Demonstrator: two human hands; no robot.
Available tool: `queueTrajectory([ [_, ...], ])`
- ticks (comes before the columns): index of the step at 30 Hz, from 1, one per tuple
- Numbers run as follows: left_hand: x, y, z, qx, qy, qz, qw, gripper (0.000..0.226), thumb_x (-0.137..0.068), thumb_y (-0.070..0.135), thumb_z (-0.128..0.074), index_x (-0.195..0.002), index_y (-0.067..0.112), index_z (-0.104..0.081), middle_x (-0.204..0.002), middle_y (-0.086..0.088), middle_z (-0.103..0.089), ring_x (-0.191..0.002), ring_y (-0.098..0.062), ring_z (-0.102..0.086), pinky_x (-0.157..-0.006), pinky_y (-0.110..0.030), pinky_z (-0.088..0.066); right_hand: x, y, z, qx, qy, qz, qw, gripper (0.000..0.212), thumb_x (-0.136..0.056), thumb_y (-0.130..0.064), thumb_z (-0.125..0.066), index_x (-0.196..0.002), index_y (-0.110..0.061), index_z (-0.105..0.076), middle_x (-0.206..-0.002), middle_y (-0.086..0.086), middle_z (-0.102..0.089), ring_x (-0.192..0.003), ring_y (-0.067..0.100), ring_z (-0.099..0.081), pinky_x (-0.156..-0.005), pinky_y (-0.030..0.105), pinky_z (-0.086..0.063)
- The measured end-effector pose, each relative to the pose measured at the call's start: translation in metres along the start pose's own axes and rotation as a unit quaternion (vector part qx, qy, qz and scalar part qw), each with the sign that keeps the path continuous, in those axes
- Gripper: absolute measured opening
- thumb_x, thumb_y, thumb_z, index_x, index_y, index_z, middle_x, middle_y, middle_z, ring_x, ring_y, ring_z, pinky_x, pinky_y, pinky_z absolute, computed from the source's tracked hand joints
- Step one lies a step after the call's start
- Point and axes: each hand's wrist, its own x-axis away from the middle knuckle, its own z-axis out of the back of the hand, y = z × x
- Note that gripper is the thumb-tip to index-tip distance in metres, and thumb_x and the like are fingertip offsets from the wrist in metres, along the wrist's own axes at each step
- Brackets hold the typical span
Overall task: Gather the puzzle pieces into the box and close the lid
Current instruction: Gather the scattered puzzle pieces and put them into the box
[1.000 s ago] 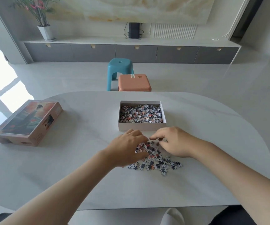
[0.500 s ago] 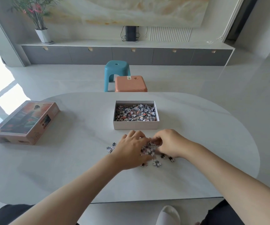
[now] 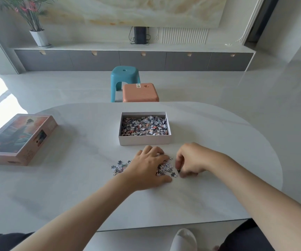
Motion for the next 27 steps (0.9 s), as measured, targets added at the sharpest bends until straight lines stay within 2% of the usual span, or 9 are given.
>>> queueTrajectory([
  [3,-0.002,-0.008,0.004,0.020,0.007,-0.003,1.000,0.054,-0.078,0.062,-0.058,-0.125,0.037,-0.055,-0.120,0.014,-0.048,-0.116,-0.012,-0.038,-0.099,-0.036,-0.038,-0.009,-0.007,-0.004,-0.081,0.039,0.017,0.996,0.018,-0.073,-0.011,-0.079,-0.080,-0.026,-0.074,-0.076,0.002,-0.074,-0.061,0.019,-0.070,-0.052,0.027,-0.057],
  [7,0.001,-0.020,0.012,0.030,0.015,0.004,0.999,0.047,-0.078,0.054,-0.062,-0.122,0.037,-0.058,-0.115,0.015,-0.052,-0.109,-0.010,-0.043,-0.094,-0.035,-0.043,-0.017,-0.015,-0.004,-0.099,0.097,0.051,0.989,0.022,-0.076,-0.016,-0.081,-0.093,-0.025,-0.071,-0.078,-0.007,-0.065,-0.053,0.005,-0.057,-0.043,0.018,-0.046],
  [10,0.006,-0.026,0.021,0.004,0.004,0.020,1.000,0.069,-0.072,0.071,-0.057,-0.131,0.036,-0.048,-0.124,0.013,-0.047,-0.115,-0.011,-0.040,-0.099,-0.037,-0.041,-0.012,-0.014,0.005,-0.069,0.076,0.029,0.994,0.053,-0.066,-0.038,-0.087,-0.110,-0.027,-0.059,-0.097,-0.007,-0.058,-0.071,0.011,-0.061,-0.063,0.032,-0.057],
  [13,0.011,-0.030,0.024,-0.054,-0.045,0.041,0.997,0.104,-0.055,0.090,-0.049,-0.142,0.036,-0.031,-0.133,0.011,-0.036,-0.125,-0.013,-0.031,-0.105,-0.037,-0.035,-0.008,-0.011,0.002,0.066,0.019,-0.016,0.998,0.091,-0.051,-0.057,-0.086,-0.128,-0.029,-0.046,-0.119,-0.005,-0.046,-0.098,0.018,-0.059,-0.085,0.035,-0.052],
  [18,0.007,-0.027,0.025,-0.023,-0.024,0.041,0.999,0.066,-0.071,0.069,-0.061,-0.130,0.041,-0.050,-0.119,0.011,-0.044,-0.116,-0.013,-0.038,-0.094,-0.033,-0.042,-0.020,-0.021,-0.011,-0.013,0.073,0.033,0.997,0.042,-0.066,-0.031,-0.087,-0.104,-0.026,-0.070,-0.101,-0.006,-0.068,-0.090,0.013,-0.064,-0.080,0.026,-0.053],
  [20,0.005,-0.028,0.026,-0.014,-0.020,0.040,0.999,0.057,-0.075,0.064,-0.063,-0.126,0.041,-0.053,-0.116,0.011,-0.046,-0.113,-0.012,-0.040,-0.089,-0.031,-0.043,-0.024,-0.027,-0.012,-0.043,0.078,0.040,0.995,0.033,-0.069,-0.026,-0.086,-0.100,-0.026,-0.073,-0.094,-0.007,-0.069,-0.087,0.011,-0.064,-0.077,0.023,-0.051],
  [23,0.007,-0.034,0.030,-0.008,-0.039,0.032,0.999,0.066,-0.074,0.067,-0.062,-0.132,0.037,-0.049,-0.120,0.011,-0.046,-0.115,-0.012,-0.040,-0.091,-0.032,-0.044,-0.026,-0.031,-0.011,-0.066,0.080,0.049,0.993,0.035,-0.071,-0.023,-0.085,-0.103,-0.026,-0.071,-0.091,-0.008,-0.064,-0.078,0.010,-0.060,-0.068,0.021,-0.048],
  [25,0.011,-0.037,0.035,-0.022,-0.055,0.040,0.997,0.078,-0.072,0.069,-0.061,-0.139,0.033,-0.042,-0.126,0.008,-0.043,-0.119,-0.013,-0.038,-0.094,-0.034,-0.044,-0.026,-0.031,-0.010,-0.051,0.084,0.048,0.994,0.046,-0.070,-0.027,-0.085,-0.110,-0.026,-0.064,-0.097,-0.007,-0.057,-0.087,0.013,-0.058,-0.074,0.025,-0.050],
  [27,0.015,-0.037,0.037,-0.033,-0.056,0.049,0.997,0.071,-0.075,0.063,-0.061,-0.137,0.033,-0.044,-0.126,0.006,-0.043,-0.119,-0.015,-0.037,-0.092,-0.035,-0.045,-0.027,-0.031,-0.012,-0.020,0.086,0.053,0.995,0.056,-0.069,-0.032,-0.084,-0.119,-0.027,-0.059,-0.108,-0.004,-0.052,-0.098,0.015,-0.056,-0.084,0.027,-0.048],
])
